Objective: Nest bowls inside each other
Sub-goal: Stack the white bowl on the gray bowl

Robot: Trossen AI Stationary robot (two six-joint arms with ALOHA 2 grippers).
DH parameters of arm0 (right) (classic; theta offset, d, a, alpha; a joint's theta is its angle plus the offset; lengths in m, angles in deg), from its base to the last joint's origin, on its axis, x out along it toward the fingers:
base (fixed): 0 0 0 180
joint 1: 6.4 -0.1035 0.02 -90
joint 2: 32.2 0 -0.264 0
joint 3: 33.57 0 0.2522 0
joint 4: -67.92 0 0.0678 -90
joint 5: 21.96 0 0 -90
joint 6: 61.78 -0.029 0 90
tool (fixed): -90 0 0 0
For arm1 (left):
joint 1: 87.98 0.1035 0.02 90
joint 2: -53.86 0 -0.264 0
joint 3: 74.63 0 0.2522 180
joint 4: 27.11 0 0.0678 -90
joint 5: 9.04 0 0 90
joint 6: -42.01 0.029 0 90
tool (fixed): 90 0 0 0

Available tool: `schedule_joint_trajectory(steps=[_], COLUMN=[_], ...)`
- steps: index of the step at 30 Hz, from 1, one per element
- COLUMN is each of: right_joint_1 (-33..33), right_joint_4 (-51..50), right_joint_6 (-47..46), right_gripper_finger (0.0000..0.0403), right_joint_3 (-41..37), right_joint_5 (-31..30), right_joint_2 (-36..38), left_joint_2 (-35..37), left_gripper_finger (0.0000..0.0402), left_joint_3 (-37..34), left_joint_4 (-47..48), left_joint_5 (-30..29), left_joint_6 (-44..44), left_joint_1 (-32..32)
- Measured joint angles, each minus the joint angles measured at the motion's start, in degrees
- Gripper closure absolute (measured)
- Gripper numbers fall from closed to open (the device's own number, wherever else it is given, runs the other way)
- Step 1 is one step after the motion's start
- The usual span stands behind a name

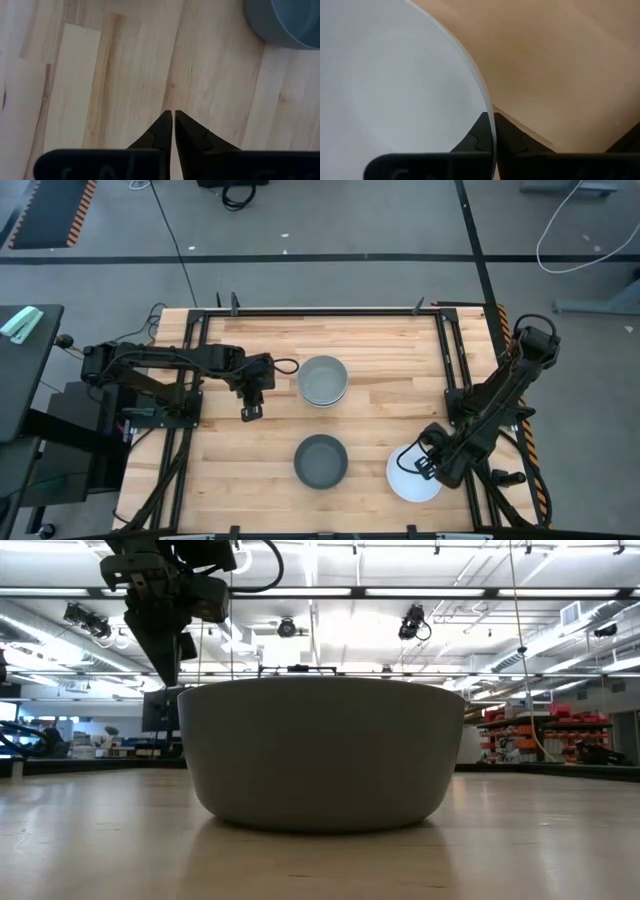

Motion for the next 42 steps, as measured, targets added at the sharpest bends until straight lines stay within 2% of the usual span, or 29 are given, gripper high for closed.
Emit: schedule_joint_trajectory(steps=[11,20,31,35,42], right_joint_1=[6.85,13.64,24.73,27.93,32.94], right_joint_4=[-0.61,-1.64,-3.19,-8.62,-20.87], right_joint_6=[11.23,20.29,33.96,38.67,45.13], right_gripper_finger=[0.0400,0.0400,0.0401,0.0401,0.0401], right_joint_3=[0.69,0.69,1.04,5.66,21.51], right_joint_5=[0.64,-0.70,-2.08,-3.83,-11.26], right_joint_2=[0.61,5.99,11.11,11.58,9.91], left_joint_2=[-0.01,-0.01,-0.01,-0.01,-0.01], left_gripper_finger=[0.0385,0.0373,0.0385,0.0380,0.0373], left_joint_3=[0.02,0.02,0.02,0.02,0.02], left_joint_4=[-0.16,-0.31,-1.24,-1.26,-1.31], left_joint_5=[0.00,-0.02,-0.02,-0.02,-0.02], left_joint_6=[0.00,0.42,1.43,1.46,1.51], left_joint_1=[0.00,0.00,0.00,0.02,0.04])
